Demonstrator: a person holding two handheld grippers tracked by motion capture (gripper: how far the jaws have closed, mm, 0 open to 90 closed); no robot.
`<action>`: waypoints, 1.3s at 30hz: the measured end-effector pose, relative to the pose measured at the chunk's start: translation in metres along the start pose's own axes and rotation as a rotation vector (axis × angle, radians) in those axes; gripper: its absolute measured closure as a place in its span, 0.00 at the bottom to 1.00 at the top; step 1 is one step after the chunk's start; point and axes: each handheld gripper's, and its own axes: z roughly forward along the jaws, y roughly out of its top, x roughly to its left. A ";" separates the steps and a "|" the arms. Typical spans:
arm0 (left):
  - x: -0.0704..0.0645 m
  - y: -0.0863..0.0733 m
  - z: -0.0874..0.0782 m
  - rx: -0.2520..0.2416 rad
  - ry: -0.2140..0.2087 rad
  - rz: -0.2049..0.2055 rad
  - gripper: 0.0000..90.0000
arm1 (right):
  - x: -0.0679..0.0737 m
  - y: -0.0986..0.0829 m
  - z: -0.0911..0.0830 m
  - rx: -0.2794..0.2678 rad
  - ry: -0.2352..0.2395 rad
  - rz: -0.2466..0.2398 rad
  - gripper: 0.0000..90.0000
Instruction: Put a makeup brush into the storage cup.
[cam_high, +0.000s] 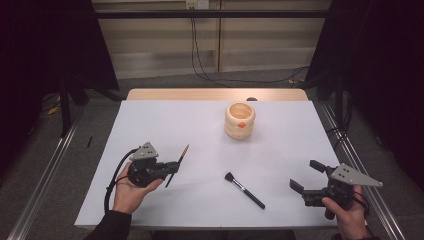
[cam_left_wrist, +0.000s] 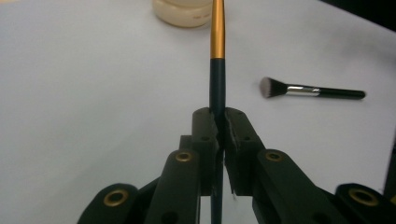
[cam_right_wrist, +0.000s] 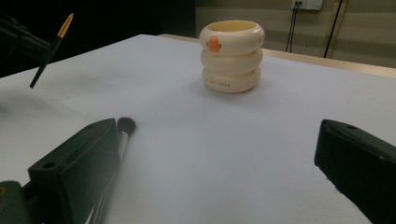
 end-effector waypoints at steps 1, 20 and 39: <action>0.000 0.000 0.000 0.000 0.000 0.000 0.93 | 0.000 0.000 0.000 0.000 0.000 0.000 0.00; -0.028 0.007 0.020 -0.019 -0.074 0.035 0.93 | 0.006 0.007 0.011 0.056 0.110 -0.033 0.01; -0.051 0.024 0.040 -0.048 -0.111 0.061 0.93 | 0.018 0.032 0.037 0.062 0.230 -0.038 0.05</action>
